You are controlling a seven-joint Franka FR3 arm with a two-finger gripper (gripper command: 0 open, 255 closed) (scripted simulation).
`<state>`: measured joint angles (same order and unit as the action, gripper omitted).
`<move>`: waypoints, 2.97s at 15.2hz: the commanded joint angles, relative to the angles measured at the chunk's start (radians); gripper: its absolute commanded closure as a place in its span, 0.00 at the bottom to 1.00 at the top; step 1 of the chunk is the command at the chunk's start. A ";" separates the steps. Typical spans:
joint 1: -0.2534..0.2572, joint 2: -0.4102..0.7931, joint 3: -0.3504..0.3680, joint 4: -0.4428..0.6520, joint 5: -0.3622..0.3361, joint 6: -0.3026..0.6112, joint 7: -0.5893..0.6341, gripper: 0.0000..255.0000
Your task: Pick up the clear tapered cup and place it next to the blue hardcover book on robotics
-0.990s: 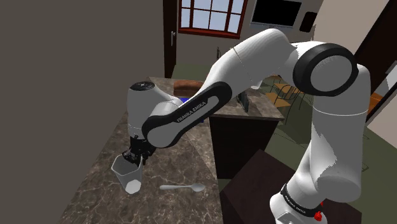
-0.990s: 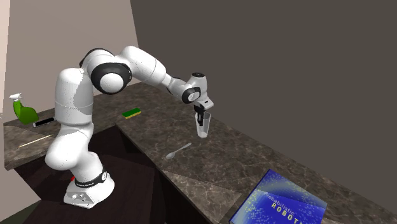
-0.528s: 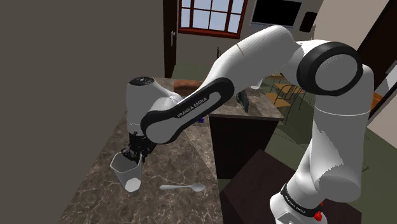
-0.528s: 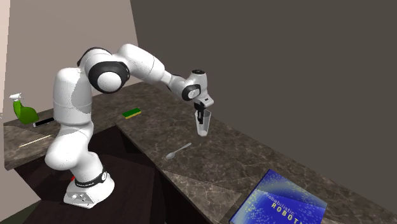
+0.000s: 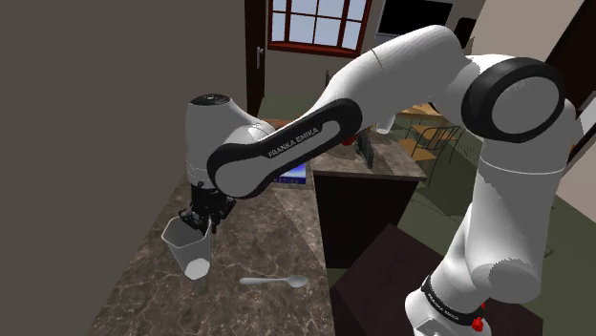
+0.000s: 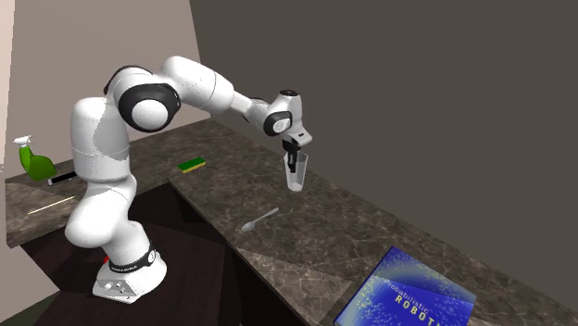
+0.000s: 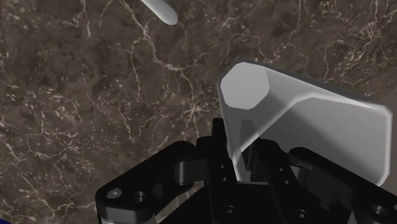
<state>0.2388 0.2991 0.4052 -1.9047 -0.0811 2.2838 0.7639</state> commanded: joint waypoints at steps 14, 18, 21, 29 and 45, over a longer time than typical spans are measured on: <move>-0.012 -0.084 0.015 0.101 0.043 -0.179 -0.020 1.00; -0.013 -0.098 0.017 0.138 0.049 -0.229 -0.023 1.00; -0.014 -0.106 0.018 0.169 0.053 -0.267 -0.024 1.00; -0.013 -0.118 0.020 0.262 0.058 -0.371 -0.024 1.00; -0.142 -0.033 -0.066 0.449 0.068 -0.486 -0.248 1.00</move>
<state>0.1047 0.2493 0.3458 -1.4832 -0.0105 1.8104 0.5322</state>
